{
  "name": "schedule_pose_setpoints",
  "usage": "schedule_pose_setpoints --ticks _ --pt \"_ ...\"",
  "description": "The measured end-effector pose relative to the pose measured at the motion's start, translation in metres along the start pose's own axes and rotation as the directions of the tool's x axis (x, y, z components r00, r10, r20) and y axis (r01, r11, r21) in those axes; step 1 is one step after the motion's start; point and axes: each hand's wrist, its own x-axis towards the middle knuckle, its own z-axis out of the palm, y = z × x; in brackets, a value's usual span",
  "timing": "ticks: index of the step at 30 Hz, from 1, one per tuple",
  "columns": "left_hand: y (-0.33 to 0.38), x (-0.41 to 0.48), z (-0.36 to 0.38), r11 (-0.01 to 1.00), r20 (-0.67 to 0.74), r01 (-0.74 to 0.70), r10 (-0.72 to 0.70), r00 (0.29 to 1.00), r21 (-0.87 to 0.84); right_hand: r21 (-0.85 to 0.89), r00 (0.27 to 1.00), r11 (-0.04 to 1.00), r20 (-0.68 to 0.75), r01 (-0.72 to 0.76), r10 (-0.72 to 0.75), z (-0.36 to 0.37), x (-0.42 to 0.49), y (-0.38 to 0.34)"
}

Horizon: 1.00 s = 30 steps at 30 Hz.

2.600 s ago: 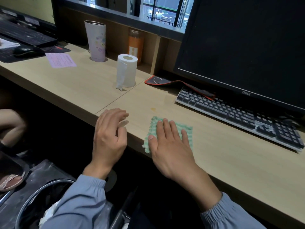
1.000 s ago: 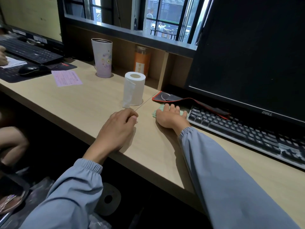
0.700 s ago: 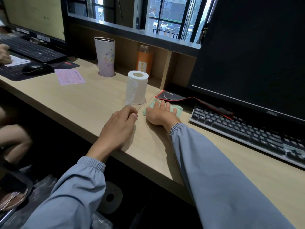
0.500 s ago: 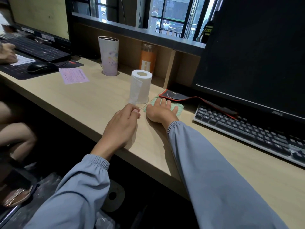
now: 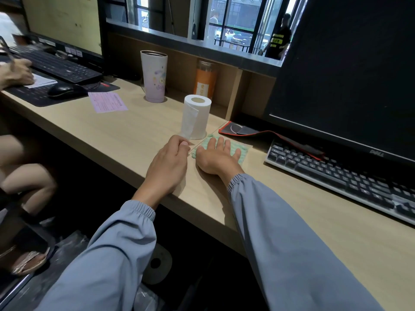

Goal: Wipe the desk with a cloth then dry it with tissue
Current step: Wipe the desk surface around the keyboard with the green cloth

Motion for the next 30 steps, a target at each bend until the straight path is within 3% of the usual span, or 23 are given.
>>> schedule_pose_setpoints --ticks 8,15,21,24,30 --pt "0.002 -0.002 -0.004 0.999 -0.002 0.004 -0.004 1.000 -0.041 -0.013 0.998 0.999 0.022 0.053 -0.053 0.011 -0.032 -0.005" --pt "0.005 -0.001 -0.014 0.937 -0.030 0.060 -0.074 0.997 -0.343 -0.036 0.989 0.989 0.050 0.144 -0.142 0.027 -0.067 -0.011" --pt "-0.004 0.011 -0.014 0.857 -0.013 0.090 -0.112 0.994 -0.507 -0.060 0.977 0.976 0.053 0.210 -0.207 0.037 -0.090 -0.018" --pt "-0.004 0.012 -0.018 0.769 0.020 0.141 -0.165 0.986 -0.623 -0.081 0.962 0.959 0.043 0.271 -0.268 0.042 -0.101 -0.018" --pt "0.002 0.009 -0.028 0.638 0.067 0.193 -0.217 0.974 -0.745 -0.189 0.864 0.855 -0.052 0.484 -0.501 0.055 -0.124 -0.002"
